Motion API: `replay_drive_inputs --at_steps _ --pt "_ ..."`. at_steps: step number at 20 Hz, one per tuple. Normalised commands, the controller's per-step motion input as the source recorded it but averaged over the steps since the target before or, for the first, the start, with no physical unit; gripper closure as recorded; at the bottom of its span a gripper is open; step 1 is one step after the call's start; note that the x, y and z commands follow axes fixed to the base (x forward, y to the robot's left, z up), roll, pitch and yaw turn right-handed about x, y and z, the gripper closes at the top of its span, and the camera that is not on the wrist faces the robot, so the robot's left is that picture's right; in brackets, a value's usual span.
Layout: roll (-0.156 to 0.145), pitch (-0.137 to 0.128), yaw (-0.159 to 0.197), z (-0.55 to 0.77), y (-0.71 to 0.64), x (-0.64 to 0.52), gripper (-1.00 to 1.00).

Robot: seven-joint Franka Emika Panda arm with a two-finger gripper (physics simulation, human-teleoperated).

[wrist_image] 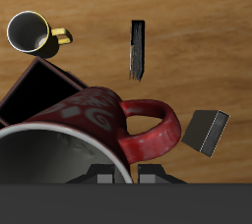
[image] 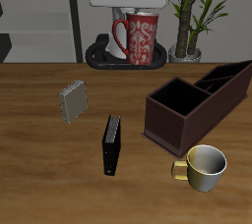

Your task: Place the red mug into the left desk caddy's right compartment

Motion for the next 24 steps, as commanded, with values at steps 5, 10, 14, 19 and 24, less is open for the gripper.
replay_drive_inputs --at_steps 5,10,14,19,24 --pt "0.020 0.022 -0.030 -0.02 0.30 0.03 1.00" --pt "-0.033 0.012 -0.014 -0.02 0.20 0.08 1.00" --pt "-0.047 0.051 -0.023 -0.14 0.30 0.16 1.00" --pt "-0.047 0.021 0.014 -0.10 0.28 0.11 1.00" --pt "-0.016 0.013 0.024 -0.09 0.30 0.09 1.00"
